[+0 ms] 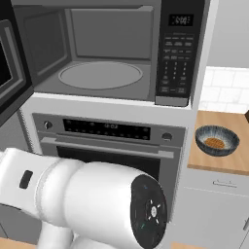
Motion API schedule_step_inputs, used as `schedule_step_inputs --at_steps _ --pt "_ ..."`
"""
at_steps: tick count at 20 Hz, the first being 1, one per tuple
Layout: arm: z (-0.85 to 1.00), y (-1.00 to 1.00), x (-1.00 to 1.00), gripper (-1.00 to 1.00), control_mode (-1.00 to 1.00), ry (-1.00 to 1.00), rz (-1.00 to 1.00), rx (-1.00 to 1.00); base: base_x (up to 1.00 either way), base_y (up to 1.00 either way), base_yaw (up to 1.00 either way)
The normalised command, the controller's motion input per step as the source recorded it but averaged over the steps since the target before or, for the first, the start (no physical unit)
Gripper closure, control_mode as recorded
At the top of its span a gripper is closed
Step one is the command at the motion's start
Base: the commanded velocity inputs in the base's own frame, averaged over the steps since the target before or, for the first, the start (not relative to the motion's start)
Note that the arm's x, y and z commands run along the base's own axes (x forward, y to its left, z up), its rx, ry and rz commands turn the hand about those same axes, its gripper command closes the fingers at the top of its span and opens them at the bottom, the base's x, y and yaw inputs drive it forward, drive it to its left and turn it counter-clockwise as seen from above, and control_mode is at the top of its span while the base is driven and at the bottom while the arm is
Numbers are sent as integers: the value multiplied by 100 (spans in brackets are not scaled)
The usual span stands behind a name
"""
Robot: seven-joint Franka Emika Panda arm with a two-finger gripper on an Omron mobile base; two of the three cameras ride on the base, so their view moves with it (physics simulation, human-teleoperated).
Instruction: Open the microwave, place the bowl with waffle inside the microwave, then close the microwave door and turn it on.
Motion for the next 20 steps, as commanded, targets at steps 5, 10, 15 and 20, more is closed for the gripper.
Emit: schedule_step_inputs --at_steps 5,10,15,20 --pt "-46 -38 3 -100 -100 17 -61 1 0 0 0" --pt "-62 14 71 -100 -100 41 -46 1 0 0 0" --pt "-35 7 85 -100 -100 51 -29 8 0 0 0" --pt "-18 -2 55 -100 -100 55 -16 33 0 0 0"
